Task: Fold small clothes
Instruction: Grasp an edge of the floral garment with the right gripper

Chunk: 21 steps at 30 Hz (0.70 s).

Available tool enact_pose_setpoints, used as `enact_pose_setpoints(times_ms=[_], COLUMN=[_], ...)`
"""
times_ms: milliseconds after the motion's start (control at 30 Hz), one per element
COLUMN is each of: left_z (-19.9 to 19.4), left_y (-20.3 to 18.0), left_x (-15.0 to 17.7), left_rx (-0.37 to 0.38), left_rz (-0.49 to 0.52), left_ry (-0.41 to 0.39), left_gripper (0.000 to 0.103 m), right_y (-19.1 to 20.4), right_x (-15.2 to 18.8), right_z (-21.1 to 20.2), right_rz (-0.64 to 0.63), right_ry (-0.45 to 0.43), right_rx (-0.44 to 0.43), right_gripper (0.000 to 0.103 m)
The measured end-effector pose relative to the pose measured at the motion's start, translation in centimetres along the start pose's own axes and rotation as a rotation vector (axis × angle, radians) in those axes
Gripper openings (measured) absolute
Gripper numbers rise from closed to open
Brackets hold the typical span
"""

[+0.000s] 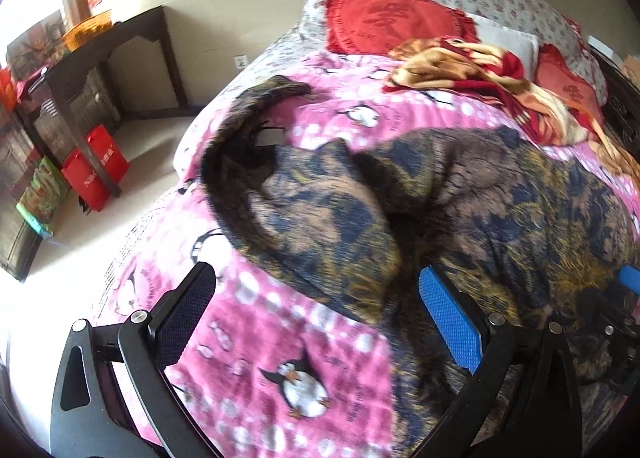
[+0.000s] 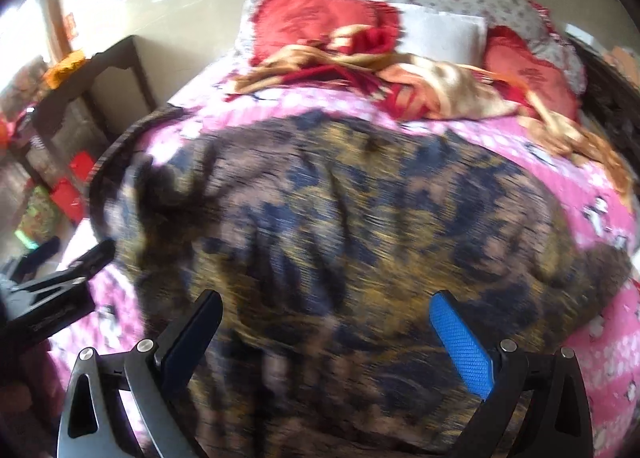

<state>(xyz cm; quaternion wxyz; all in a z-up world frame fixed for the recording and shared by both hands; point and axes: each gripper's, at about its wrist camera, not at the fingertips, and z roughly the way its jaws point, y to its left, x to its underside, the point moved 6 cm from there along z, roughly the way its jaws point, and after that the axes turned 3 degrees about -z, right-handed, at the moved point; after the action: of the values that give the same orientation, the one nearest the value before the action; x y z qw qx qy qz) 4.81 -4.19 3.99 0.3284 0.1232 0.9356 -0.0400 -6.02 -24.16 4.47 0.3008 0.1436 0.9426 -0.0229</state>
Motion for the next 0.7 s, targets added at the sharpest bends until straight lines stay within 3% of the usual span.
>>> enact_pose_setpoints(times_ms=[267,433,600,700], left_z=[4.4,8.2,9.5,9.6], left_y=[6.7,10.6,12.9,13.2], left_x=[-2.2,-1.7,-0.7,-0.4], left_rx=[-0.109,-0.152,-0.05,-0.007], left_rz=[-0.11,-0.173,-0.269,-0.298], left_ry=[0.03,0.102,0.138,0.136], left_gripper=[0.102,0.102,0.103,0.103], right_y=[8.1,13.2,17.7,19.2], right_x=[-6.4,-10.8,-15.6,-18.0], right_z=[1.2,3.4,8.6,12.4], right_rz=[-0.027,-0.067,-0.077,-0.012], right_ry=[-0.026,-0.017,0.017,0.049], right_rx=[-0.255,-0.33,-0.382,-0.412], right_gripper=[0.103,0.103,0.099,0.092])
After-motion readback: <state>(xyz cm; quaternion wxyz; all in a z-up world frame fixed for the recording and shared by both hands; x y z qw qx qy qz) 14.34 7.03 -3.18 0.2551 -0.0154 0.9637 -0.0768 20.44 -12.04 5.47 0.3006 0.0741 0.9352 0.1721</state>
